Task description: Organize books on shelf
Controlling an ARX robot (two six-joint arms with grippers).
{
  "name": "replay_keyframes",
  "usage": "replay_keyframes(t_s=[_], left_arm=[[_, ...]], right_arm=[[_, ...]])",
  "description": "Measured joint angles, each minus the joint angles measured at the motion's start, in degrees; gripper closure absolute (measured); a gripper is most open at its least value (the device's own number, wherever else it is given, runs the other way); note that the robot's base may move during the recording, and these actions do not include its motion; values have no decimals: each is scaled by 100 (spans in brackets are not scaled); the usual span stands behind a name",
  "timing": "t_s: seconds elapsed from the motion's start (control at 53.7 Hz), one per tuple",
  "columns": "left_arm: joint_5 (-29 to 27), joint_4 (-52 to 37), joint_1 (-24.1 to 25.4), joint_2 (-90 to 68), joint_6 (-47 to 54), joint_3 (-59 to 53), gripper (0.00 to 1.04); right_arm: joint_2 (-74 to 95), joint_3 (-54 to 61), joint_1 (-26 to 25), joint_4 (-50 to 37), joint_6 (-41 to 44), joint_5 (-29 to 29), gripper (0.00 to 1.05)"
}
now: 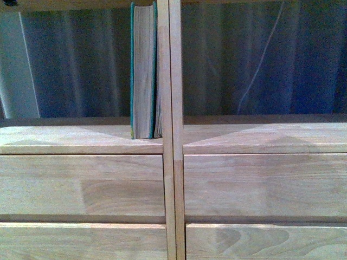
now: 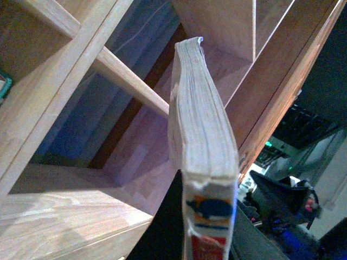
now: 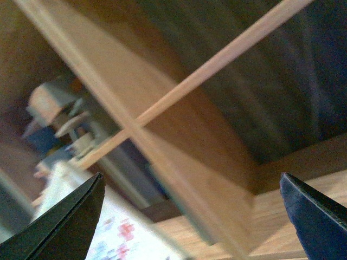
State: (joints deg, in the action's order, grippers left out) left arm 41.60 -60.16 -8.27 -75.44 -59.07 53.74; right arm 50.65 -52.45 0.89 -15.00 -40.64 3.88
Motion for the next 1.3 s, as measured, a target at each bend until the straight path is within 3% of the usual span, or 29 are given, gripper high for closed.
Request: replay_keyframes(t_s=[0.093, 0.186, 0.316, 0.465, 0.614, 0.763, 0.838, 0.949, 1.303], left_arm=[[57, 306, 149, 317, 254, -116, 98], [90, 881, 352, 715, 664, -247, 98], [-4, 1856, 625, 1182, 1388, -326, 98], [-404, 2959, 1062, 1722, 2592, -376, 98], [-280, 3421, 1580, 2315, 3480, -531, 98], [92, 3482, 2310, 2940, 4061, -857, 98], [243, 3383, 2677, 3154, 4234, -1141, 98], [356, 3342, 3005, 3274, 4345, -1440, 98], [358, 2863, 3864, 3576, 4953, -2295, 98]], right_arm=[[120, 273, -848, -79, 22, 328, 7], [181, 516, -1381, -227, 13, 704, 7], [181, 763, -1735, -494, -7, 1191, 7], [83, 1115, -1768, -822, -9, 1687, 7], [-105, 1464, -1858, -1082, 4, 2061, 7], [-328, 1766, -1808, -1117, 205, 2070, 7], [-472, 1864, -1631, -1062, 492, 1773, 7], [-564, 1891, -1521, -903, 763, 1499, 7], [-570, 1921, -1504, -887, 920, 1471, 7]])
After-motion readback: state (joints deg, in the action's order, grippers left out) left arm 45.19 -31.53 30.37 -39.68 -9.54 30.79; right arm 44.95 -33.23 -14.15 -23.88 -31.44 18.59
